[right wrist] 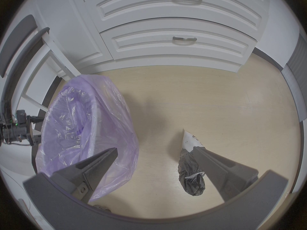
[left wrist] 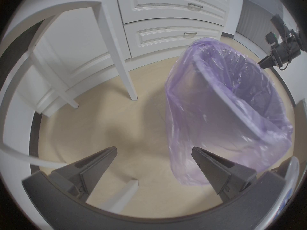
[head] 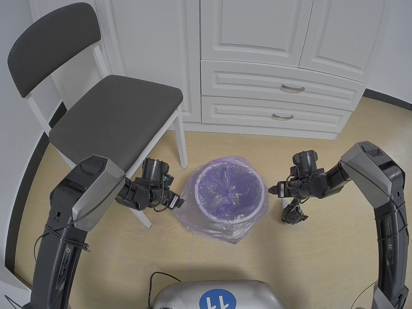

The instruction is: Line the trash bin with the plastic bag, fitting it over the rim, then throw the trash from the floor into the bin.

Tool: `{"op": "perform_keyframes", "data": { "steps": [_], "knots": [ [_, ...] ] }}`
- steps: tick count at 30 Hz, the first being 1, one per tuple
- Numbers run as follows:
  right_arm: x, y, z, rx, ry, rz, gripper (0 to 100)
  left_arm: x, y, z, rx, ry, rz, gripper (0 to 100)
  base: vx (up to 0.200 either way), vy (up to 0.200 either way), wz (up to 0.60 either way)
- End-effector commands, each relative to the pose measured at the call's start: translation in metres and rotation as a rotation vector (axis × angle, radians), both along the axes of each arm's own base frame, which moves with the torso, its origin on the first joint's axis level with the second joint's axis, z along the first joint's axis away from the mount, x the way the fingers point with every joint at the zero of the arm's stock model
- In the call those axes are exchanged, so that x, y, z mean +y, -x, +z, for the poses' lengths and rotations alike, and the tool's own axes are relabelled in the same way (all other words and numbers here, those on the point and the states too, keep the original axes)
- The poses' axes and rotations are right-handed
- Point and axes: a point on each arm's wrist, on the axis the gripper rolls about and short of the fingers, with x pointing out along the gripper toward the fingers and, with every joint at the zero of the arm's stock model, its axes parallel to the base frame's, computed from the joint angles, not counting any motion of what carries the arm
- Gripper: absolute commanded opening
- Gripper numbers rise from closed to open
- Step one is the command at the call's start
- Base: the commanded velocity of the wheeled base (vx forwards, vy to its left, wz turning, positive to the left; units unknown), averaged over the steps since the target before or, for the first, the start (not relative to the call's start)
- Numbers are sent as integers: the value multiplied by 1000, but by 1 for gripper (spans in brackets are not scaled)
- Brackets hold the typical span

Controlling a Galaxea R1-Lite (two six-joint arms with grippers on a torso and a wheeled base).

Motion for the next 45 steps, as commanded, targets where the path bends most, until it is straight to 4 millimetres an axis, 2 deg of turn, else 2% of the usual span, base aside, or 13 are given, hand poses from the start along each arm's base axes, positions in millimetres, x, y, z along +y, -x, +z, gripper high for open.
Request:
{"op": "perform_keyframes", "data": {
  "steps": [1,2,4,10,13,15,18,22,25,31,34,42,45],
  "knots": [
    [-5,-1,0,-1,-2,-7,100,-1,-32,-59,66,-105,-102,100,0,0,0],
    [-5,-1,0,1,-2,-9,100,0,-29,-69,94,-112,-105,100,0,0,0],
    [-7,-1,-1,1,-3,-11,100,-1,-26,-74,120,-115,-135,100,0,0,0],
    [-5,-6,-10,4,-5,-11,100,2,-28,-76,109,-103,-158,100,0,0,0],
    [1,-14,-22,-13,-15,-15,100,0,-33,-76,32,-81,-153,100,0,0,0],
    [9,-23,-40,-58,-44,-26,100,-4,-37,-83,-70,-54,-151,100,0,0,0],
    [21,-34,-59,-111,-88,-60,100,-10,-37,-87,-106,-45,-159,100,0,0,0],
    [28,-37,-67,-115,-108,-74,100,-16,-36,-86,-119,-44,-165,100,0,0,0],
    [29,-31,-70,-77,-99,-62,100,-19,-36,-84,-147,-38,-165,100,0,0,0],
    [24,-2,-49,54,-33,36,100,-17,-41,-79,-215,24,-98,100,0,0,0],
    [20,9,-45,80,4,74,100,-13,-45,-75,-263,35,-25,100,0,0,0],
    [13,20,-39,92,82,124,100,1,-53,-68,-342,51,34,100,0,0,0],
    [-1,19,-25,66,100,110,100,-3,-52,-70,-354,70,40,100,0,0,0]
  ]
}}
